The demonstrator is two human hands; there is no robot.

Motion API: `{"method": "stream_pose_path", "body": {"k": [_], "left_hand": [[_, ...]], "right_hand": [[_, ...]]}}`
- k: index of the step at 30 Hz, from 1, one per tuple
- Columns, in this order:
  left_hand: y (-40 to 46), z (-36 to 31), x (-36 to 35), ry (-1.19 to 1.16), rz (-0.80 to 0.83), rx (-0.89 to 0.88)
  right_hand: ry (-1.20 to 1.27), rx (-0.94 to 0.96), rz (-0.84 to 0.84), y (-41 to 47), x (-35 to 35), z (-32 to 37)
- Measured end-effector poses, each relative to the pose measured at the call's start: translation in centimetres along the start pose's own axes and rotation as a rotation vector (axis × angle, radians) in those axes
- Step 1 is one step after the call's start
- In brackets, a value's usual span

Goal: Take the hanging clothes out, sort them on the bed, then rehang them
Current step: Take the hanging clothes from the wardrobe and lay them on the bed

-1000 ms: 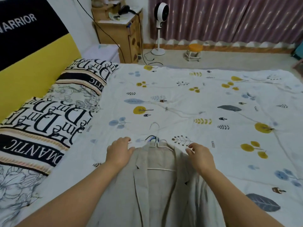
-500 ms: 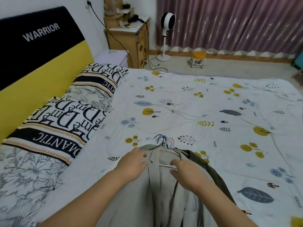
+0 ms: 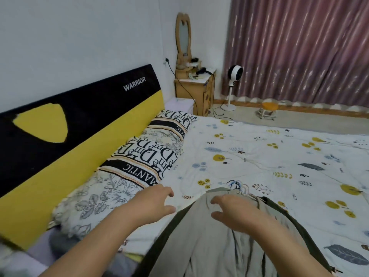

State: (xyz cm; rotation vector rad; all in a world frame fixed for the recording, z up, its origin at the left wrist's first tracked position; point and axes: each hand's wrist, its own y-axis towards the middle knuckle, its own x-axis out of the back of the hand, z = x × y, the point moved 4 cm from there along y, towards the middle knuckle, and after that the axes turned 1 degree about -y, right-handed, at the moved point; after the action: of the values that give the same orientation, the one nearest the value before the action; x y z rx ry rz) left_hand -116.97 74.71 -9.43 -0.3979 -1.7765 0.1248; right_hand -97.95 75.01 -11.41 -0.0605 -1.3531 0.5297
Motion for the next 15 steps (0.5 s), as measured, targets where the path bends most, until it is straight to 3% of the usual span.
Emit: {"method": "stream_pose_path", "body": {"k": [8,15], "left_hand": [[-13.8,6.7,4.4,-0.022,-0.134,0.224],[-25.7,8.3,5.0,-0.064,-0.278,0.527]], "right_hand": [[-0.154,0.333,0.005,-3.6,3.3,13.8],[-0.261,0.661,0.010,-7.9,4.2,22.6]]}}
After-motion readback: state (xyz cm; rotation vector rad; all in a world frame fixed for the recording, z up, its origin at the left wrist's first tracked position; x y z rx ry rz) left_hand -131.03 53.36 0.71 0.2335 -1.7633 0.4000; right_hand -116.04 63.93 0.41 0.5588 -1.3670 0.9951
